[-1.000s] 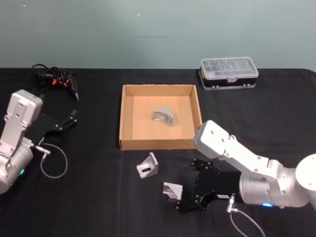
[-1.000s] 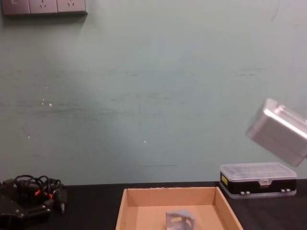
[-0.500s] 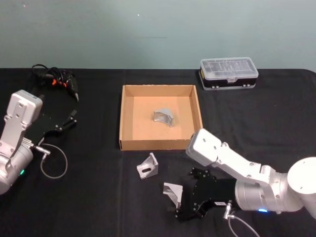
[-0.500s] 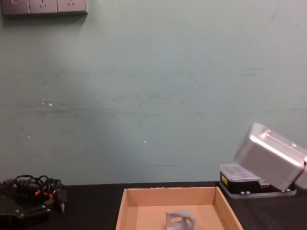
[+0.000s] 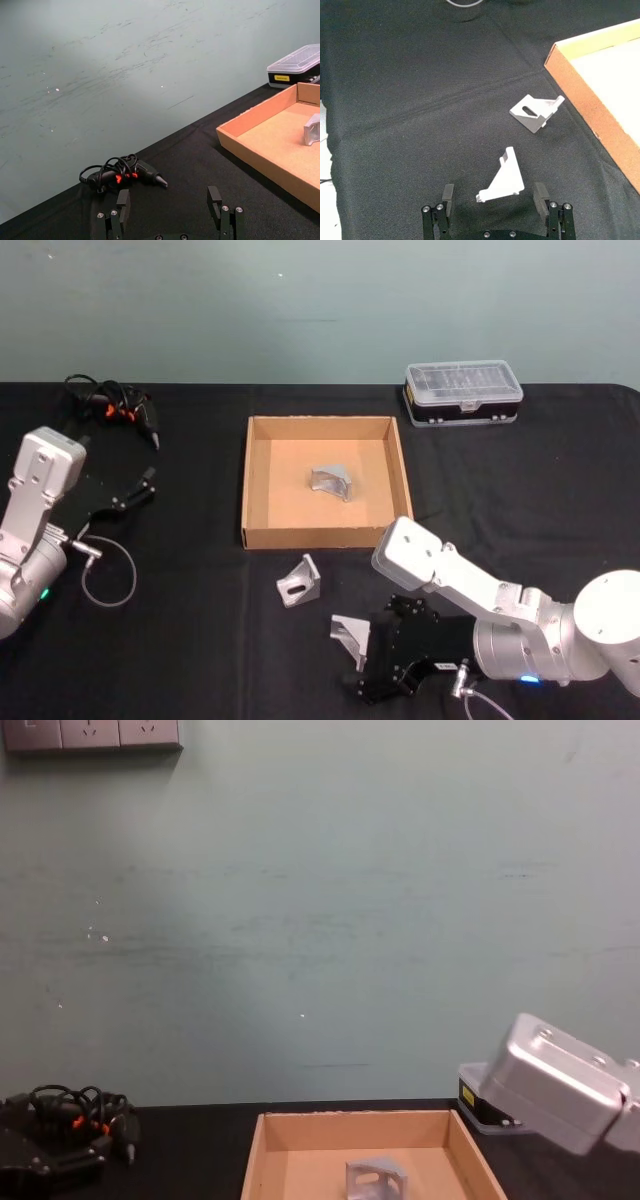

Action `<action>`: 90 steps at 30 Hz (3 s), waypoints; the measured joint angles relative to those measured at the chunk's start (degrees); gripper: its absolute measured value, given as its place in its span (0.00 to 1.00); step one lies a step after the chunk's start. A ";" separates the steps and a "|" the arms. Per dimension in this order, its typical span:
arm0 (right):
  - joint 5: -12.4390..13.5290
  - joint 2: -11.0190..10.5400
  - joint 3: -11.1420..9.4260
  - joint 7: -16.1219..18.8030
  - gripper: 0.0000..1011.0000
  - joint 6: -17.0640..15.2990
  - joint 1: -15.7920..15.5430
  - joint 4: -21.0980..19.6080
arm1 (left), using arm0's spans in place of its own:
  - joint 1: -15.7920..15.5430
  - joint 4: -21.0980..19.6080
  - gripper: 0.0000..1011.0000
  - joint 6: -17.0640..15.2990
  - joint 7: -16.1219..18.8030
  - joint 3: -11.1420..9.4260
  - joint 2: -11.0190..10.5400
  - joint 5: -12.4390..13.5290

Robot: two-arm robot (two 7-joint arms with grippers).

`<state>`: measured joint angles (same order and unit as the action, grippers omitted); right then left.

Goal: Use one hand to pick up the angle iron from the table and place it into the box.

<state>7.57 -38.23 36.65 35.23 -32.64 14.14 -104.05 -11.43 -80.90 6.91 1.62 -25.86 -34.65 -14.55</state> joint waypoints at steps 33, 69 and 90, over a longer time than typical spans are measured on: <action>0.06 0.00 -0.09 0.08 0.52 0.10 -0.07 0.01 | 0.00 0.00 1.00 0.00 0.00 0.00 0.00 0.00; 0.01 0.44 -6.23 -1.51 0.52 -3.22 4.90 -1.89 | 0.00 0.00 1.00 0.00 0.00 0.00 0.00 0.00; -5.65 11.88 -2.28 -1.08 0.52 -2.97 21.30 23.25 | 0.00 0.00 1.00 0.00 0.00 0.00 0.00 0.00</action>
<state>1.91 -26.35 34.37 34.15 -35.61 35.45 -80.80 -11.43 -80.90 6.91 1.62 -25.86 -34.65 -14.55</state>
